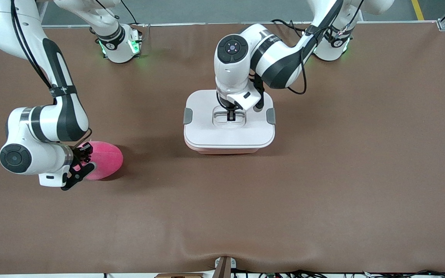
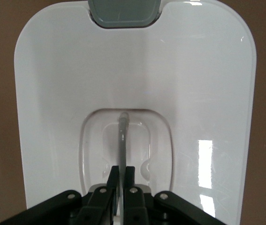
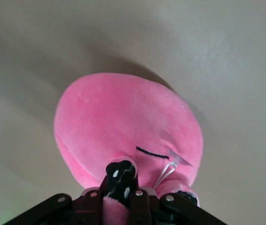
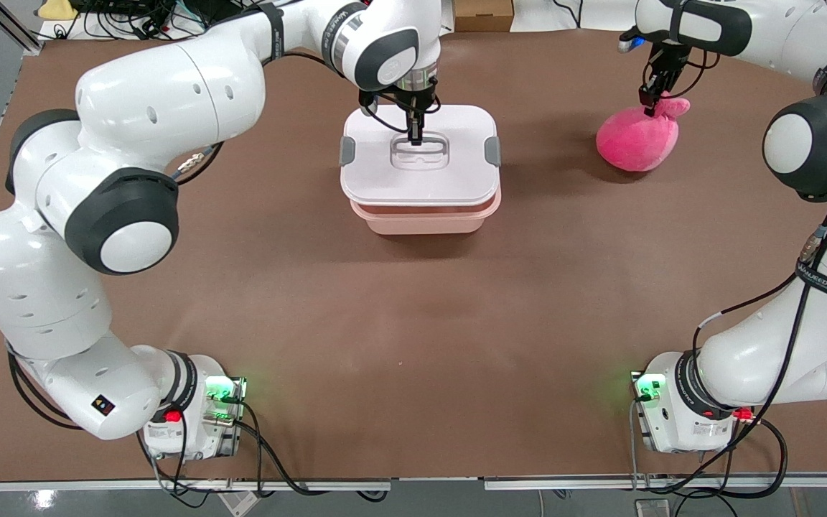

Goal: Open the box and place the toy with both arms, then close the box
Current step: 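Lift the lid aside with the left gripper while the right gripper lifts the toy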

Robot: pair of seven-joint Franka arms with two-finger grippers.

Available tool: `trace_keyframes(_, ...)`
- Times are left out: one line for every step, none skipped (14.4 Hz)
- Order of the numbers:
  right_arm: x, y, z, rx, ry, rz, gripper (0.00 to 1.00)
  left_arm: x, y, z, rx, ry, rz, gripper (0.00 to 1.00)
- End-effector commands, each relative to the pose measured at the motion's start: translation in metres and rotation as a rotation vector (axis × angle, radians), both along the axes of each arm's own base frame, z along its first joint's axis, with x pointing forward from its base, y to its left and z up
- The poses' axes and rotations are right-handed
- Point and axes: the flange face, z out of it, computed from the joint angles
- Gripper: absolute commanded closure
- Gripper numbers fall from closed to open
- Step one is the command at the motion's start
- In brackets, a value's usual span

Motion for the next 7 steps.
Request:
trace_keyframes(0.011,0.009,0.032,-0.002,-0.052,0.061,1.0,0.014,0.023,0.009,0.035,-0.006,0.02,1.0)
trace_keyframes(0.012,0.015,0.038,0.002,-0.062,0.109,1.0,0.019,0.029,0.01,0.037,-0.004,0.011,1.0)
trace_keyframes(0.014,0.019,0.043,0.005,-0.071,0.142,1.0,0.023,0.036,0.013,0.041,-0.001,0.006,1.0)
trace_keyframes(0.014,0.025,0.05,0.011,-0.08,0.165,1.0,0.032,0.05,0.015,0.05,0.007,0.014,1.0)
trace_keyframes(0.015,0.036,0.063,0.015,-0.102,0.2,1.0,0.04,0.063,0.023,0.047,0.005,0.013,1.0)
trace_keyframes(0.015,0.056,0.076,0.018,-0.122,0.256,1.0,0.047,0.076,0.029,0.047,0.005,0.007,1.0)
trace_keyframes(0.017,0.07,0.089,0.016,-0.147,0.315,1.0,0.053,0.088,0.033,0.051,0.01,0.015,1.0)
